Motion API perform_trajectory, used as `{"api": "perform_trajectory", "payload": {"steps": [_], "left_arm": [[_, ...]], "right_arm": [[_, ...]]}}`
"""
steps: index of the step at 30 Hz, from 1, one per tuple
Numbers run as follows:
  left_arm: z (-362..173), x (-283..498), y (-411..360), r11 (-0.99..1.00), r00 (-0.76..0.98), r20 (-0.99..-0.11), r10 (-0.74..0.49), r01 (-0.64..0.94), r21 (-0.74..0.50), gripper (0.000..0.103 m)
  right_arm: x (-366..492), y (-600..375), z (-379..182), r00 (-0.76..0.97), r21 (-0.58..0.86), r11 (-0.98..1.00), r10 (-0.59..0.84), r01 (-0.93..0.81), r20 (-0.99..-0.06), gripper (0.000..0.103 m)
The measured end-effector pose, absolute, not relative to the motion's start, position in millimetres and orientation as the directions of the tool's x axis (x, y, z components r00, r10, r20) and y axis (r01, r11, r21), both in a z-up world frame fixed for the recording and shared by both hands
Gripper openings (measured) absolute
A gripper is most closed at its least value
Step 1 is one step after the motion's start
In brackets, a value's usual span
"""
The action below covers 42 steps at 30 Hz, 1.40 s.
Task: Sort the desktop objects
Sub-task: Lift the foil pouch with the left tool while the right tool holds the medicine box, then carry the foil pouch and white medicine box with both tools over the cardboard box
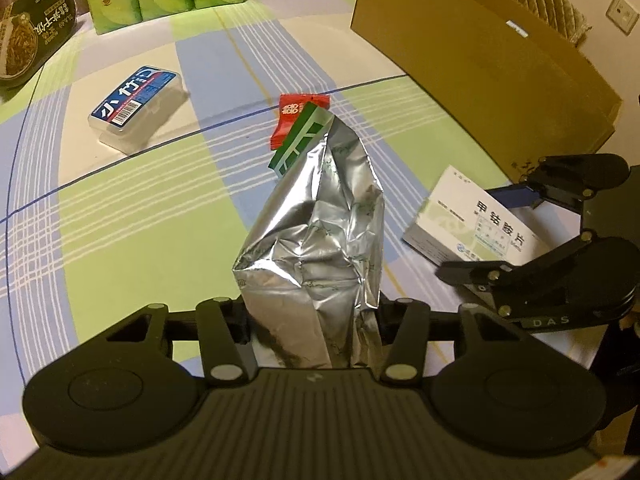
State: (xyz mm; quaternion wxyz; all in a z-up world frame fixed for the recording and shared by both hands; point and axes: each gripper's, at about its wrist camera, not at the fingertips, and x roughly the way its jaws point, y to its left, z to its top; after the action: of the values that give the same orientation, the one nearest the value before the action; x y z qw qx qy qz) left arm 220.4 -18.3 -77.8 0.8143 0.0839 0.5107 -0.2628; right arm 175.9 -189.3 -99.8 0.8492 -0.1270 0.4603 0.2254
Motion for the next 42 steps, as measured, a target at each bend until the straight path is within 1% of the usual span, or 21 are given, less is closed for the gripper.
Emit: {"api": "perform_trajectory", "payload": {"steps": [3,16,24,34,37,42], "left_arm": [[-76,219,-18,0.846,0.342,-0.87,-0.354,0.513,-0.143,0.047],[-76,219,-19,0.846,0.346,-0.865,-0.364,0.511,-0.151,0.047],[-72,219,-19,0.85,0.35,-0.852,-0.389,0.492,-0.186,0.047],[-53,205,-14,0.866,0.41,-0.824,-0.392,0.467,-0.18,0.047],[-46,196,-16,0.874,0.434,-0.82,-0.373,0.461,-0.153,0.047],[-39,180,-15,0.899,0.461,-0.812,-0.358,0.405,-0.166,0.047]], "right_arm": [[178,-189,-93,0.499,-0.007,0.873,0.272,-0.487,-0.823,0.068],[179,-187,-94,0.49,0.007,0.871,0.283,-0.492,-0.825,0.068],[180,-187,-92,0.498,0.011,0.871,0.291,-0.491,-0.817,0.068],[178,-193,-71,0.555,0.014,0.884,0.306,-0.468,-0.774,0.068],[176,-196,-62,0.571,0.026,0.888,0.318,-0.459,-0.757,0.068],[168,-200,-53,0.588,0.048,0.894,0.333,-0.446,-0.737,0.068]]}}
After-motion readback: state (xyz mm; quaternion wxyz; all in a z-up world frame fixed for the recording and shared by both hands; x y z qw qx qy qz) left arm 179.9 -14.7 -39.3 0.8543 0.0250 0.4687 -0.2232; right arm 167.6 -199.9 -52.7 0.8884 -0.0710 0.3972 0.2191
